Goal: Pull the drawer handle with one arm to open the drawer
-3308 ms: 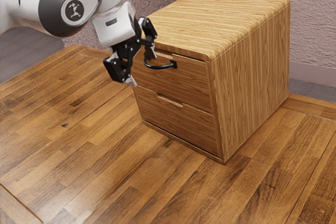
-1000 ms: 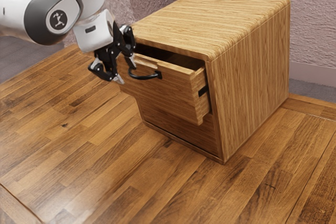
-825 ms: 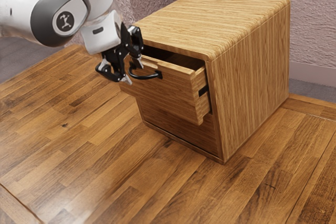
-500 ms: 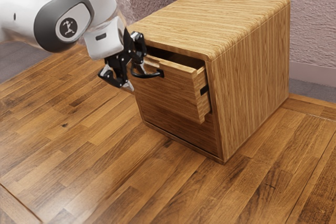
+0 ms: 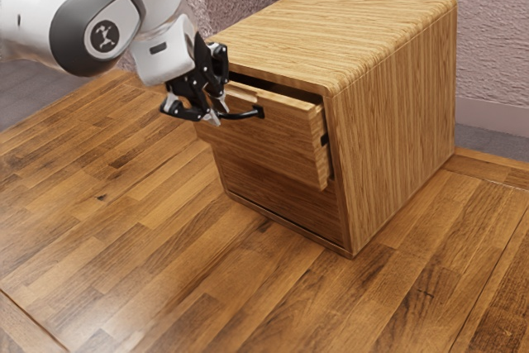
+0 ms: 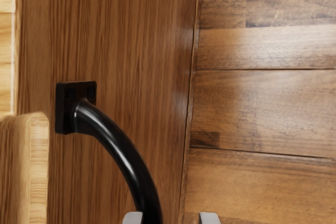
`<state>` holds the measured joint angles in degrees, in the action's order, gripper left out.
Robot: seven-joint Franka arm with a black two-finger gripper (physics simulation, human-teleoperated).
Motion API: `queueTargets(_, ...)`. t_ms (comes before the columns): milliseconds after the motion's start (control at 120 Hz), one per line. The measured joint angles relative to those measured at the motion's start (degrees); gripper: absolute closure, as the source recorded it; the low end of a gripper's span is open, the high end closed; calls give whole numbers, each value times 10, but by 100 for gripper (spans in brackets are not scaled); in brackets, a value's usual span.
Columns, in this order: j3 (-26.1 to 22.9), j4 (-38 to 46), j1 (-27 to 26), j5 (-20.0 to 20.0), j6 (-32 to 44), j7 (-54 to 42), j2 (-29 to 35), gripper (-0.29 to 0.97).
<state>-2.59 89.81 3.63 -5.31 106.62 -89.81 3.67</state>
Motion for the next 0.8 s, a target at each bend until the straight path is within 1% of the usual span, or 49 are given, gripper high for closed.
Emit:
queueTargets(67,1,-1,0,0,-5,0,1,73)
queueTargets(258,0,-7,-4,0,-15,0,-1,69)
queueTargets(350,2,-5,-5,0,-13,1,-2,71)
queueTargets(642,8,10,-4,0,-14,3,-2,59)
queueTargets(800,9,29,-2,-1,-9,4,18,59)
